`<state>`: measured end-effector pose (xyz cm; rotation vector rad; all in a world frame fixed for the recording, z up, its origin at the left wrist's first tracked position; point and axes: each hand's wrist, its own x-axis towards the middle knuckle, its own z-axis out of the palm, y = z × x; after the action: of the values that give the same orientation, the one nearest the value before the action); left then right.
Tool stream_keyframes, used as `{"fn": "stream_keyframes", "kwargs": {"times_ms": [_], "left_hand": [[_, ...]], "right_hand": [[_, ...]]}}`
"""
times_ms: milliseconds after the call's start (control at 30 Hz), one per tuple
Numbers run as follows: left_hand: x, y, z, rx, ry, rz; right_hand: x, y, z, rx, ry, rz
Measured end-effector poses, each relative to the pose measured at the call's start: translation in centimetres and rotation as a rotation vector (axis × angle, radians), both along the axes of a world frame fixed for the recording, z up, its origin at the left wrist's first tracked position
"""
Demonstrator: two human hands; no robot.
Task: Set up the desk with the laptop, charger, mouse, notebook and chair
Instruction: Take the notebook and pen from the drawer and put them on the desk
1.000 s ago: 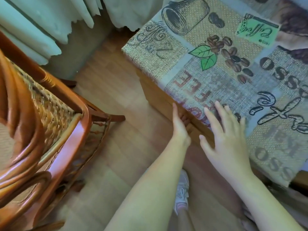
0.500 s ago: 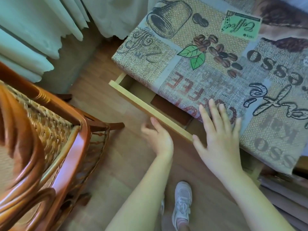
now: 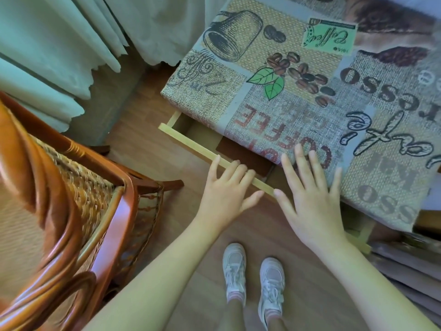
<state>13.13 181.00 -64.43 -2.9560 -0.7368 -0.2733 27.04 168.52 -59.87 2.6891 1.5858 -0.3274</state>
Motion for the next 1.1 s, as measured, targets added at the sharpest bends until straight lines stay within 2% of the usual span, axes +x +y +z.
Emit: {"fn": "stream_keyframes", "kwargs": {"times_ms": [133, 300, 600, 833, 967, 1033, 1100], "left_hand": [[-0.9, -0.6, 0.0, 0.041, -0.034, -0.011], [-3.7, -1.5, -0.6, 0.071, 0.012, -0.031], [-5.1, -3.1, -1.0, 0.020, 0.102, 0.016], [-5.8, -3.3, -1.8, -0.055, 0.192, -0.070], [-5.5, -2.9, -2.3, -0.098, 0.237, -0.120], [-4.7, -2.2, -2.4, -0.162, 0.212, -0.048], [-4.0, -0.9, -2.3, -0.242, 0.157, 0.082]], "right_hand": [[-0.2, -0.3, -0.1, -0.005, 0.006, -0.010], [-0.2, -0.4, -0.2, 0.026, 0.023, -0.024], [-0.3, -0.4, -0.8, 0.044, 0.009, -0.028], [-0.2, -0.4, -0.8, 0.073, 0.031, -0.027], [-1.0, -1.0, -0.6, 0.257, 0.102, -0.073], [-1.9, -1.7, -0.9, 0.392, 0.087, -0.089], [-3.3, -2.5, -1.5, 0.434, 0.039, -0.106]]}}
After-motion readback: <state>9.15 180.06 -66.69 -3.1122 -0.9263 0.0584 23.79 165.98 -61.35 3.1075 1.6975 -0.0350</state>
